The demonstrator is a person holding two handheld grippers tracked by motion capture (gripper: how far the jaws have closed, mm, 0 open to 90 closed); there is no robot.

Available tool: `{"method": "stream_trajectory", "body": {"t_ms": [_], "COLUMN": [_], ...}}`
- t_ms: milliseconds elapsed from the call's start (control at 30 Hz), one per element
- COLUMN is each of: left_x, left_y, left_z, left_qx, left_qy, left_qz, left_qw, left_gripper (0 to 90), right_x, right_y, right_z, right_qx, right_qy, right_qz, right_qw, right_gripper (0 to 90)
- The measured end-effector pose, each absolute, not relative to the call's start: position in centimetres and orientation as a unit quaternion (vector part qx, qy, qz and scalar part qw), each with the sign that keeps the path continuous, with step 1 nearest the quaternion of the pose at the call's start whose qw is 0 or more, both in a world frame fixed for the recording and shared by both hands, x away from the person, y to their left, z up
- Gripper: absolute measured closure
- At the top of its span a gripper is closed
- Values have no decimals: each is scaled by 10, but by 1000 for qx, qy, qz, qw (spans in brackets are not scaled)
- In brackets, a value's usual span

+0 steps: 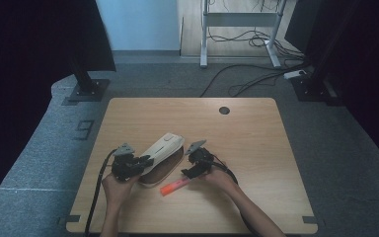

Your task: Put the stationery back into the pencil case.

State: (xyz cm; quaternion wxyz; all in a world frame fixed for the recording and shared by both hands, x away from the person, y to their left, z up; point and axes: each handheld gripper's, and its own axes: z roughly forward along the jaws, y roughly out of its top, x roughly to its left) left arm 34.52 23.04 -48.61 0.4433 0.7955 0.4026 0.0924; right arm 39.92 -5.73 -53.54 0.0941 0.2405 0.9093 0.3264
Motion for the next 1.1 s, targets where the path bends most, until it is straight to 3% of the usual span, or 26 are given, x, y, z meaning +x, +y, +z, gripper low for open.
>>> {"method": "stream_trajectory", "body": {"t_ms": [333,767,933,1100], "left_x": [345,345,345,344], "left_y": [230,229,229,230], "left_z": [-486,-486,-486,-485], "left_qx": [796,797,797,796], "left_qy": [402,402,401,401], "left_qz": [94,93,93,93], "left_qw": [443,442,442,443], "left_gripper": [727,727,727,727], "right_x": [374,353,350,346], "right_y": [-77,-71,-57,-52], "right_z": [-530,-531,-535,-534], "right_qx": [218,164,134,100], "right_qy": [912,921,932,938], "right_qz": [335,354,337,330], "right_qw": [93,26,16,35], "right_gripper": [224,236,359,508]}}
